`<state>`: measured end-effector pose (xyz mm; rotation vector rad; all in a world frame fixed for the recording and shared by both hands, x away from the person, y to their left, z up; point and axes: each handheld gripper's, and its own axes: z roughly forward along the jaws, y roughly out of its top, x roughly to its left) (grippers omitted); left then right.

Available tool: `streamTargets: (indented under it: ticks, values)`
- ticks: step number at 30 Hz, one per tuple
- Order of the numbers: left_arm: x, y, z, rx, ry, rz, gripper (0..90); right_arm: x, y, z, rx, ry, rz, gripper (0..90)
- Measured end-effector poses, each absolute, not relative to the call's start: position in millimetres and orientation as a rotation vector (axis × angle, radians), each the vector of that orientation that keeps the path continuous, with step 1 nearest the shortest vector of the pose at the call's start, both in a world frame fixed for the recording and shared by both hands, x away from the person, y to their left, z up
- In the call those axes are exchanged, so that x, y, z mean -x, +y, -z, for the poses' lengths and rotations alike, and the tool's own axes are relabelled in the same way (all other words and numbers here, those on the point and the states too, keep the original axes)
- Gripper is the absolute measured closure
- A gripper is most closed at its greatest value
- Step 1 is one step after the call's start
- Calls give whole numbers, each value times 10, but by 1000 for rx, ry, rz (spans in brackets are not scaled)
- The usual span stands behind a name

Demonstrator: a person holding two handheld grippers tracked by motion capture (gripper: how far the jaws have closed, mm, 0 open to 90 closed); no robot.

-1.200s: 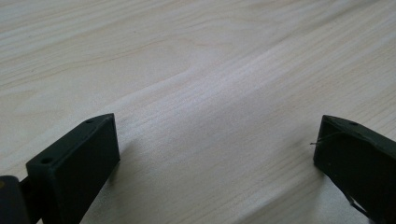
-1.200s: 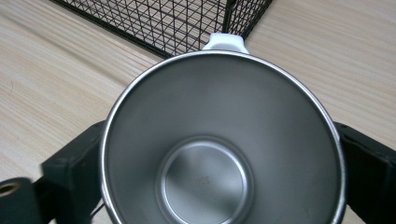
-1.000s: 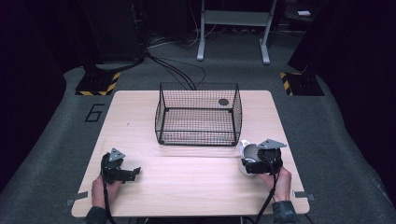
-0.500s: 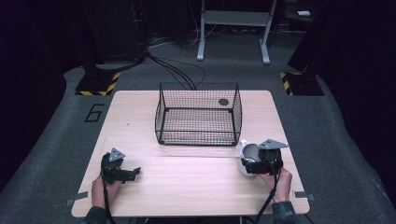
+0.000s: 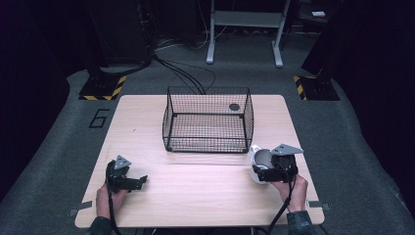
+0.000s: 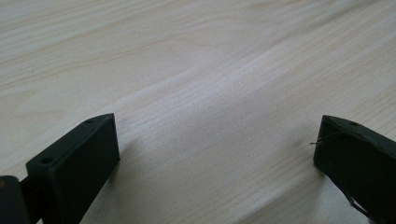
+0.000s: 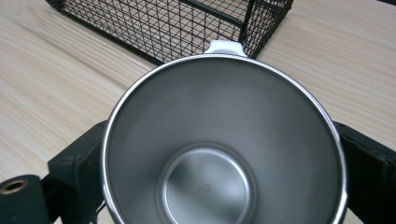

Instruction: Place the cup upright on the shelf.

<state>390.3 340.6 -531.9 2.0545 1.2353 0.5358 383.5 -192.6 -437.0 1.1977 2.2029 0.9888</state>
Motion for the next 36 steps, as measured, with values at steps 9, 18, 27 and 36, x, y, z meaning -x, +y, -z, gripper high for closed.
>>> streamTargets:
  ticks: [9,18,27,36]
  values:
    - [-3903,3407,5319,-2055,1235,-537,1,-3818,-1829,4251,-1149,2228,-997,56]
    - [-3903,3407,5319,-2055,1235,-537,1,-3841,-1749,4176,-1118,2249,-1016,56]
    - [-3903,3407,5318,-2056,1235,-537,1,-3867,-1672,4069,-1089,2277,-1061,56]
    - [-3904,3413,5315,-2067,1230,-536,1,-3900,-1595,3992,-1087,2283,-1088,56]
